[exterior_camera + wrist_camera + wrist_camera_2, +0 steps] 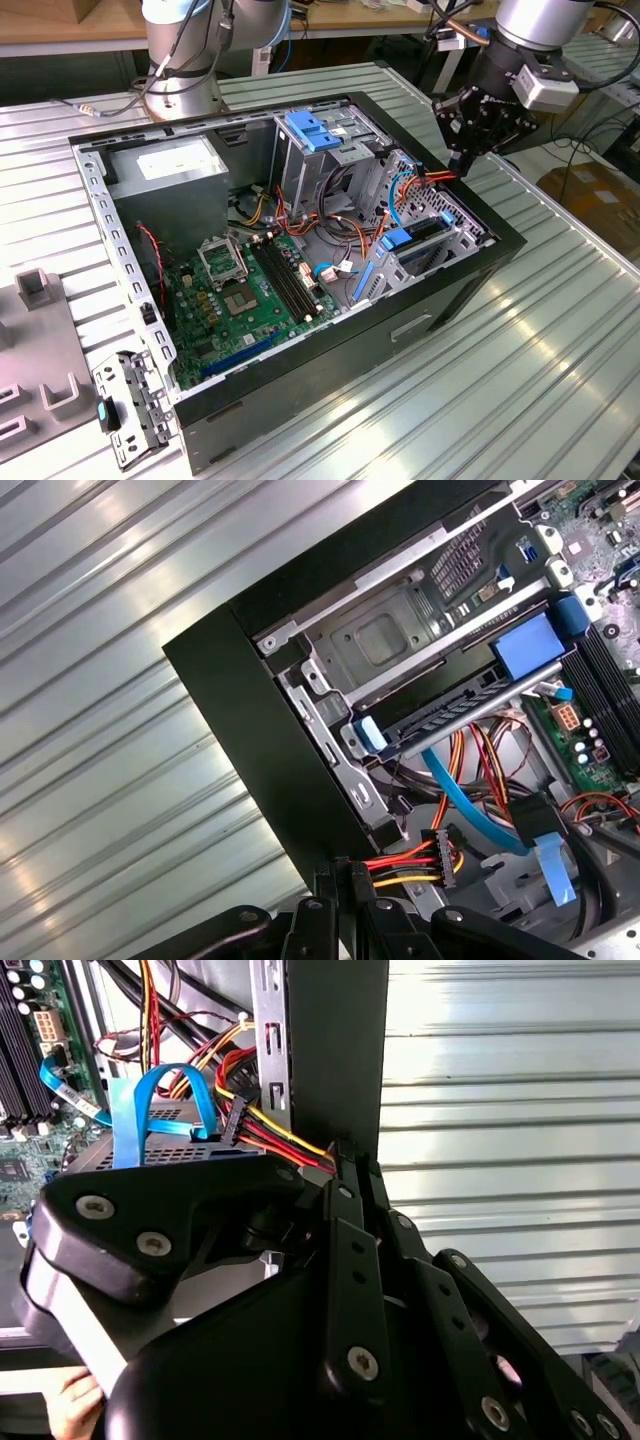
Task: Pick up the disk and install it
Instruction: 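Insert the first disk wire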
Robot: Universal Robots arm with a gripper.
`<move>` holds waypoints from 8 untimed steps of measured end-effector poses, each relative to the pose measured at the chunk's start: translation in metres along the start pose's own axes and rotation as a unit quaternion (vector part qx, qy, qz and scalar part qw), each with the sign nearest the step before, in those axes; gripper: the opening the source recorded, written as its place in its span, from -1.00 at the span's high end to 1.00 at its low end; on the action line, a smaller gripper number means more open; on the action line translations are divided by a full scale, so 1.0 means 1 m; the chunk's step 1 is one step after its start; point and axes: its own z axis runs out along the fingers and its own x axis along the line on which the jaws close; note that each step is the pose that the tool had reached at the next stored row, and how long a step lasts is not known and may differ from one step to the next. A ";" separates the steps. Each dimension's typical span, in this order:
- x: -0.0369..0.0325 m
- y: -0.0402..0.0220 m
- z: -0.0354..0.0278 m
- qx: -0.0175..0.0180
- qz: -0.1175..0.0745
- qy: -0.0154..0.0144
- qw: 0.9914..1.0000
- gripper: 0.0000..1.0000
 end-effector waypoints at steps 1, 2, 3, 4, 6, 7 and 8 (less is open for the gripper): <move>-0.0010 0.0006 -0.0001 0.000 0.001 0.000 1.000 0.66; -0.0022 0.0014 -0.0002 0.000 0.001 0.000 1.000 0.66; -0.0033 0.0022 -0.0002 0.000 0.001 0.000 1.000 0.66; -0.0039 0.0025 -0.0003 0.000 0.002 0.000 1.000 0.66; -0.0041 0.0026 -0.0003 0.000 0.002 0.000 1.000 0.66; -0.0041 0.0026 -0.0003 0.000 0.002 0.000 1.000 0.66; -0.0041 0.0026 -0.0004 0.000 0.003 0.000 1.000 0.66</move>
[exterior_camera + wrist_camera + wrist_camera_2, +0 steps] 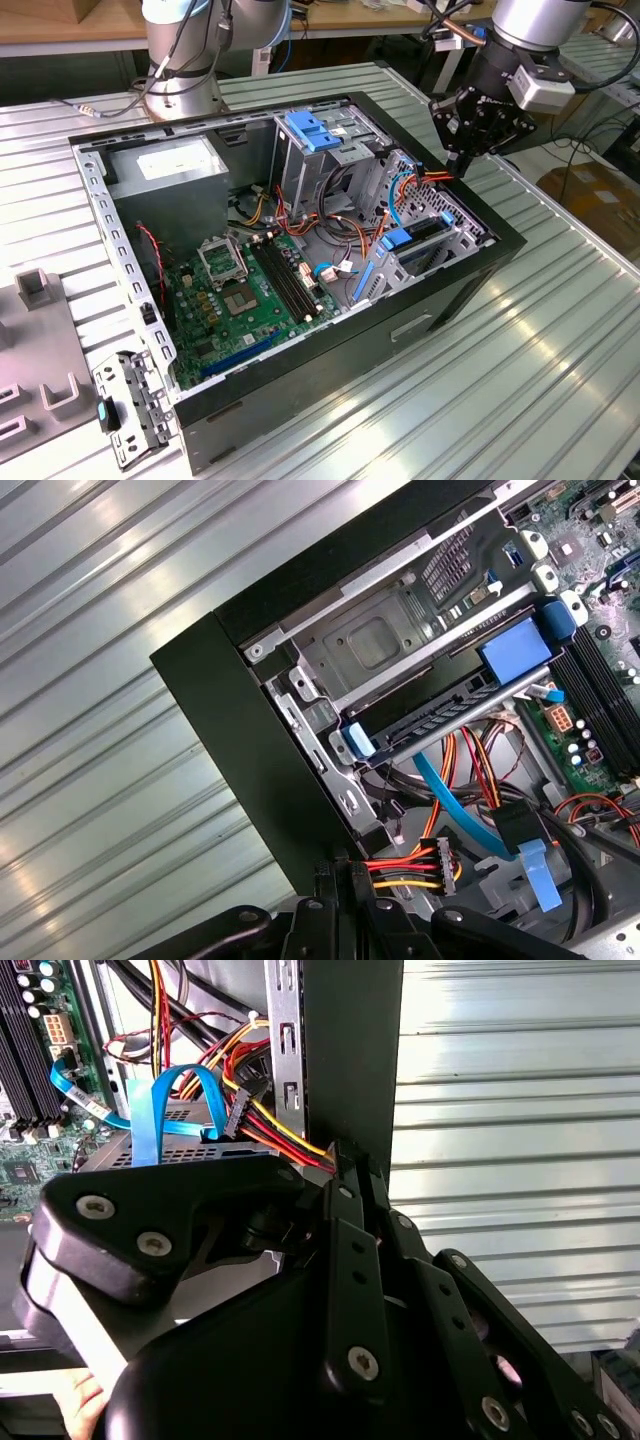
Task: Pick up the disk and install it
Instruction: 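Insert the first disk wire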
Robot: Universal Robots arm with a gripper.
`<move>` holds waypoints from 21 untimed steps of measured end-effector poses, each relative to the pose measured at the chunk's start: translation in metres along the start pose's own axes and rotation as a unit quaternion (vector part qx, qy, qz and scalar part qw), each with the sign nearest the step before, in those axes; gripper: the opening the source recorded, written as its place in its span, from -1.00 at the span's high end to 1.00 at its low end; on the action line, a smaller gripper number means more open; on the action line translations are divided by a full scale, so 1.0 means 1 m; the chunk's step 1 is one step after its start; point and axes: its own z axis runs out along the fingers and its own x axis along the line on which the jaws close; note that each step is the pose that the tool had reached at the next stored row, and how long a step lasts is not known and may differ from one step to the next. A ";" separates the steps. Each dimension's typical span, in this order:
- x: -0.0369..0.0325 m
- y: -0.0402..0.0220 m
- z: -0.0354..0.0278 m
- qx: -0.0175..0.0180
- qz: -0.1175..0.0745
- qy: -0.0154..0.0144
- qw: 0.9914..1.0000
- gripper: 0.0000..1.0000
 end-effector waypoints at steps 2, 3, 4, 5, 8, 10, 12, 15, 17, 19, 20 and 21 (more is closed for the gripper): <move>0.0000 0.0000 0.0000 0.000 0.000 0.000 1.000 0.66; 0.0000 0.0000 0.0000 0.000 0.000 0.000 1.000 0.66; 0.0000 0.0000 0.0000 0.000 0.000 0.000 1.000 0.66; 0.0000 0.0000 0.0000 0.000 0.000 0.000 1.000 0.66; 0.0000 0.0000 0.0000 0.000 0.000 0.000 1.000 0.66; 0.0000 0.0000 0.0000 0.000 0.000 0.000 1.000 0.66; 0.0000 0.0000 0.0001 0.000 0.004 0.000 1.000 0.66; 0.0000 0.0000 0.0000 -0.002 0.023 0.001 1.000 0.66; -0.0012 0.0006 -0.0002 -0.002 0.026 0.001 1.000 0.66; -0.0037 0.0027 -0.0003 -0.002 0.026 0.001 1.000 0.66; -0.0048 0.0037 -0.0004 -0.002 0.026 0.001 1.000 0.66; -0.0066 0.0053 -0.0006 -0.002 0.026 0.001 1.000 0.66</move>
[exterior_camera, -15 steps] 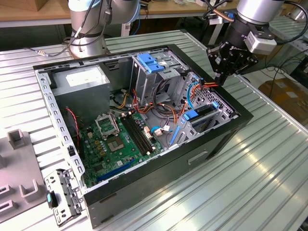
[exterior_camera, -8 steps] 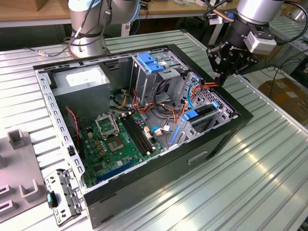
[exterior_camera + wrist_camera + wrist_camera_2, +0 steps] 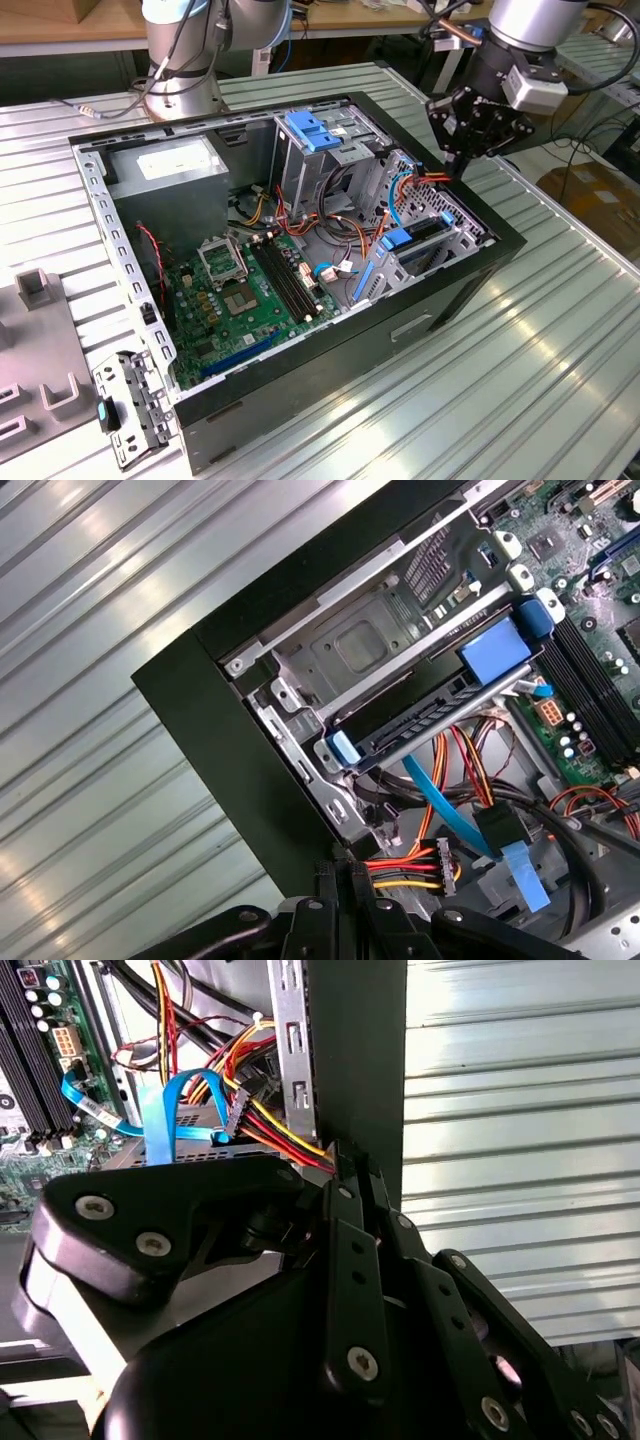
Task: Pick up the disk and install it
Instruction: 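Insert the first disk wire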
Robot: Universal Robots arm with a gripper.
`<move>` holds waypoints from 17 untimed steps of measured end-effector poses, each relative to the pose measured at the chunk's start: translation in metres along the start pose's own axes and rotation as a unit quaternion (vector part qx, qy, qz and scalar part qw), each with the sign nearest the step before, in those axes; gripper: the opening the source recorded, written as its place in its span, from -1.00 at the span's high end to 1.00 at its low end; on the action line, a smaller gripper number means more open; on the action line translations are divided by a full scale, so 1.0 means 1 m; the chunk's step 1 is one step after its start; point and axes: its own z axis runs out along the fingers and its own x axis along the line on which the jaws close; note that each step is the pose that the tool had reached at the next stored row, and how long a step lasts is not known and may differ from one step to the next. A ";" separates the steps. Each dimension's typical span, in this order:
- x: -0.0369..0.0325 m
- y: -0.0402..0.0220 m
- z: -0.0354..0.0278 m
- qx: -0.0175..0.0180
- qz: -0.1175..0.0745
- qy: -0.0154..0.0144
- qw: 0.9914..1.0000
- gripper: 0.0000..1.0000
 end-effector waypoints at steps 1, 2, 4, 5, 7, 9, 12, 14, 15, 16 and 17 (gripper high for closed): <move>-0.0009 0.0011 -0.0001 0.000 0.000 0.000 1.000 0.66; -0.0012 0.0012 -0.0001 0.000 0.001 0.000 1.000 0.66; -0.0012 0.0012 -0.0001 -0.001 0.018 0.001 1.000 0.66; -0.0012 0.0013 -0.0001 -0.002 0.030 0.001 1.000 0.66; -0.0012 0.0013 -0.0001 -0.004 0.052 0.002 0.999 0.66; -0.0012 0.0013 -0.0001 -0.005 0.069 0.002 0.998 0.66; -0.0012 0.0012 -0.0001 -0.007 0.103 0.003 0.995 0.66; -0.0012 0.0013 -0.0001 -0.009 0.134 0.004 0.991 0.66; -0.0012 0.0013 -0.0001 -0.011 0.150 0.004 0.989 0.66; -0.0012 0.0013 -0.0001 -0.011 0.163 0.005 0.987 0.66; -0.0012 0.0013 -0.0001 -0.012 0.172 0.005 0.985 0.66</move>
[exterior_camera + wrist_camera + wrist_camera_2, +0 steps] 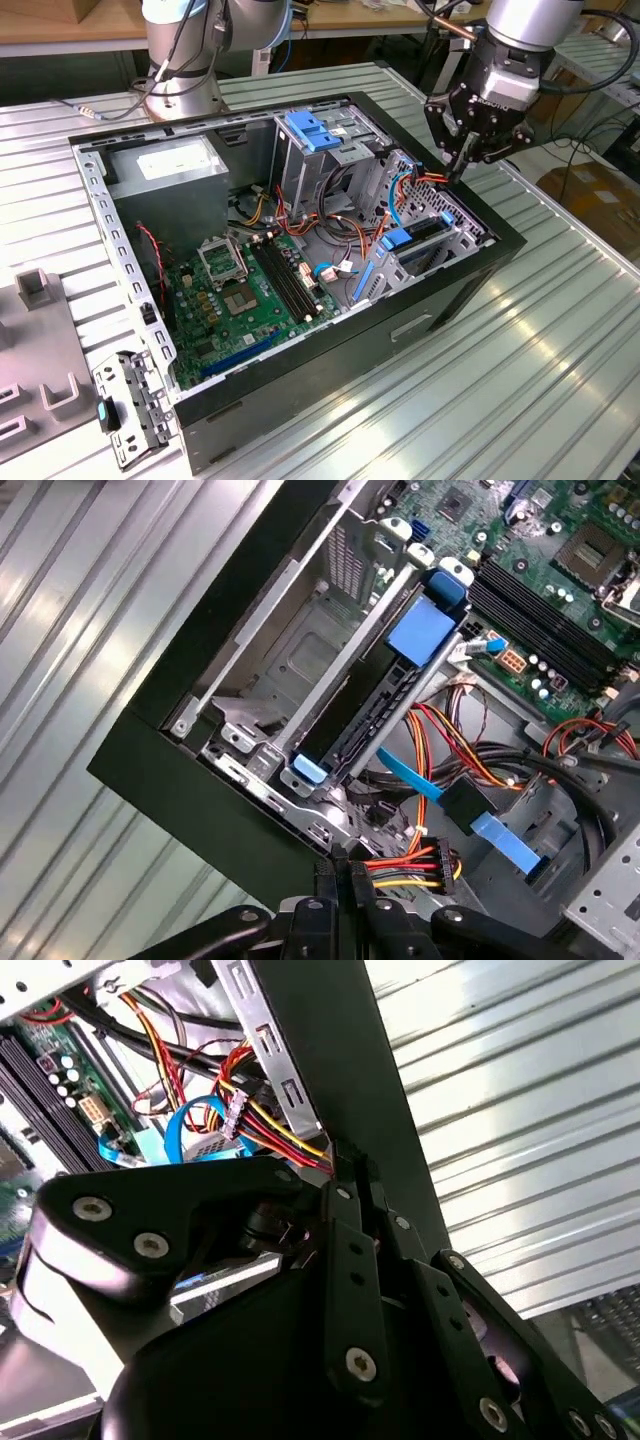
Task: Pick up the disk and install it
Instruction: 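Insert the first disk wire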
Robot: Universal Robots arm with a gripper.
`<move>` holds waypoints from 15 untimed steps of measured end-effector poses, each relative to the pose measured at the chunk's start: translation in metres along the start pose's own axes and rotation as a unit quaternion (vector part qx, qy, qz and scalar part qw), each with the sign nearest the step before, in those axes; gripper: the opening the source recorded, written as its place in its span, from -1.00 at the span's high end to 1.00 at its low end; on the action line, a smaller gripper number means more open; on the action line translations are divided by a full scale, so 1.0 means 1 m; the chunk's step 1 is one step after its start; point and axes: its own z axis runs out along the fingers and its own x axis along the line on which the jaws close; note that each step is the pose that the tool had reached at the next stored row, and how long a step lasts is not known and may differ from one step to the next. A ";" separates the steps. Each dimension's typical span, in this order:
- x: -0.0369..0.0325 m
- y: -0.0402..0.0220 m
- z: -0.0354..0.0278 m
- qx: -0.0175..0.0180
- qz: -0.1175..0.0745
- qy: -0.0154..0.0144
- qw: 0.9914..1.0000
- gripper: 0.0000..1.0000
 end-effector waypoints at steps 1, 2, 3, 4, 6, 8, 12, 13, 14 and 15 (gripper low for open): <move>0.0000 0.0000 0.0000 -0.001 0.008 0.000 1.000 0.66; 0.0000 0.0000 0.0000 -0.001 0.016 0.000 1.000 0.66; 0.0000 0.0000 0.0000 -0.002 0.024 0.001 1.000 0.66; 0.0000 0.0000 0.0001 -0.003 0.041 0.001 0.999 0.66; 0.0000 0.0000 0.0000 -0.005 0.069 0.002 0.998 0.66; 0.0000 0.0000 0.0000 -0.006 0.091 0.003 0.996 0.66; 0.0000 0.0000 0.0000 -0.009 0.130 0.004 0.991 0.66; -0.0004 0.0004 0.0000 -0.010 0.138 0.004 0.990 0.66; -0.0018 0.0024 -0.0002 -0.010 0.139 0.004 0.990 0.66; -0.0026 0.0037 -0.0003 -0.010 0.140 0.004 0.990 0.66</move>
